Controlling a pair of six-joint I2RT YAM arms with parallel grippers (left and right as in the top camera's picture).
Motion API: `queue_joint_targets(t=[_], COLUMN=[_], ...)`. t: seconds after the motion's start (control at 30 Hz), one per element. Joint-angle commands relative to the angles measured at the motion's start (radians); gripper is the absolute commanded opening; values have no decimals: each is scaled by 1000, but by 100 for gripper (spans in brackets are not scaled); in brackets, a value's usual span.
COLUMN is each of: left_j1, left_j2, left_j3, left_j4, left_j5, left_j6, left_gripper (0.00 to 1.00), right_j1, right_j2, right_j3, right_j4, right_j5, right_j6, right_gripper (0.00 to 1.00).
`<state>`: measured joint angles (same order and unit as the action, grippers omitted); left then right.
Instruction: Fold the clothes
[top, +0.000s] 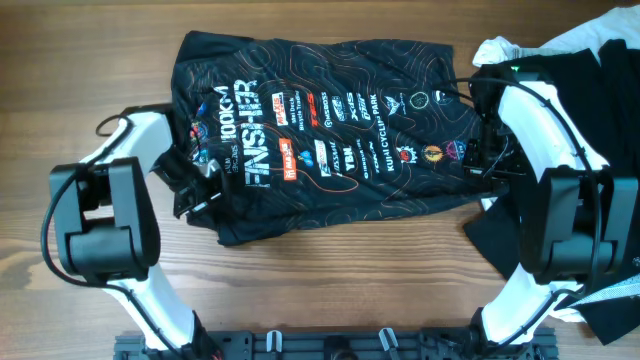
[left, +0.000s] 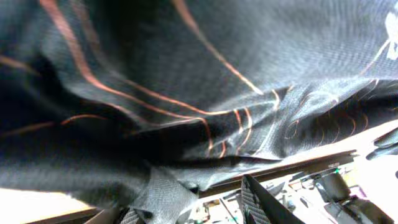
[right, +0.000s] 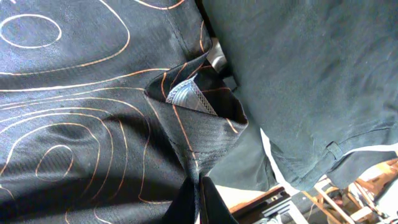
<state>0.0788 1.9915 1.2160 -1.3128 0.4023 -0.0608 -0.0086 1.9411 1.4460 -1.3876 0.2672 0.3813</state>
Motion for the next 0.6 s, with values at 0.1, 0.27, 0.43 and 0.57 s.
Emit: queue_joint_targets(t=[0.1,0.27,0.43,0.57], left_j1=[-88,-82,45,146], left_j2=[-15,-32,-323,-438], left_j3=[-40,-37,-37,-37], left_j4=[-30,-58,-35,156], left_j5=[-87,-86,-77,-56], left_j6=[-40,-31,-90,-187], left_gripper=[41,4,4,4], right_j1=[-6,-6,-6,-6], right_j2=[-4,-4,-33,-51], right_j3=[-4,-4,-4,-4], right_j4=[23,33,73,258], right_j5=[21,-32,-115,-296], right_j6=[-15,-37,-42,-162], right_gripper=[4,4,4,4])
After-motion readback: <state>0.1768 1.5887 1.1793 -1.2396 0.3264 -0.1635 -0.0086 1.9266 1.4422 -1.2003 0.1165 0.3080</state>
